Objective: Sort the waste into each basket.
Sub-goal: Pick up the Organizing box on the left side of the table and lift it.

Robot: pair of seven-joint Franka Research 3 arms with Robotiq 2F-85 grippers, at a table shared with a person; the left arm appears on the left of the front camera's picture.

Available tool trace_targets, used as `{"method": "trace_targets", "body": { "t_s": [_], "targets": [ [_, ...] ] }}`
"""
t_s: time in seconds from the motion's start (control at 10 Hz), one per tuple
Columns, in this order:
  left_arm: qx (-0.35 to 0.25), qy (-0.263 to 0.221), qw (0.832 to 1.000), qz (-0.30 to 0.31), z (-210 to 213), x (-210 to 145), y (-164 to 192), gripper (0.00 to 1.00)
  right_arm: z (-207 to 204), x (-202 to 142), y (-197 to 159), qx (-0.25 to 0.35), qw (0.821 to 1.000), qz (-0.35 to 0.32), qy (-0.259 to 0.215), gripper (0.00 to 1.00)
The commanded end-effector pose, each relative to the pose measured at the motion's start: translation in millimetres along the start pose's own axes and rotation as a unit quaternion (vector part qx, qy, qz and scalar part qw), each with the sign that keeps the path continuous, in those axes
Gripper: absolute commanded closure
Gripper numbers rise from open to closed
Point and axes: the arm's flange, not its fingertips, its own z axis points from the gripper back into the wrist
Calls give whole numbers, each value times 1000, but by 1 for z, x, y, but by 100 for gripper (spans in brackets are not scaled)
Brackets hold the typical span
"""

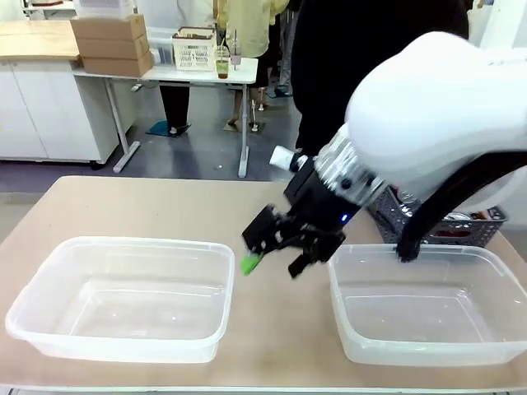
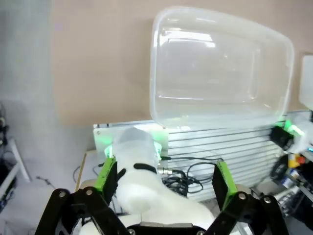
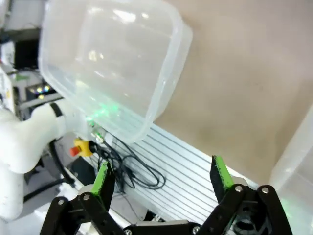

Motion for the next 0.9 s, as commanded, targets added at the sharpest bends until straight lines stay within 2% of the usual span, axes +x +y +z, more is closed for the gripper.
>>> {"method": "trace_targets", "body": {
  "t_s": [0.0, 0.1, 0.2, 0.3, 0.4, 0.5, 0.6, 0.7, 0.8],
  "targets": [
    [66, 12, 996, 59, -76, 28, -9, 0, -51, 36, 40, -66, 995, -64, 45, 0],
    [61, 29, 997, 40, -104, 32, -8, 0, -62, 39, 47, -93, 991, -89, 42, 0],
    [62, 32, 996, 47, -132, 33, 0, 0, -75, 42, 50, -120, 986, -113, 34, 0],
    [67, 31, 996, 52, -164, 32, 10, 0, -75, 45, 45, -127, 986, -109, 1, 0],
    [53, 73, 990, 111, -177, 36, 22, 0, -77, 22, 37, -80, 993, -79, 43, 0],
    [59, 37, 997, 40, -72, 79, -11, 0, -77, 22, 37, -80, 993, -79, 43, 0],
    [59, 37, 997, 40, -72, 79, -11, 0, -83, 34, 37, -104, 989, -97, 30, 0],
    [55, 64, 994, 66, -100, 98, 0, 0, -82, 38, 39, -120, 986, -109, 27, 0],
    [112, 92, 989, 5, -125, 95, -9, 0, -76, 41, 39, -115, 987, -112, 1, 0]
  ]
}}
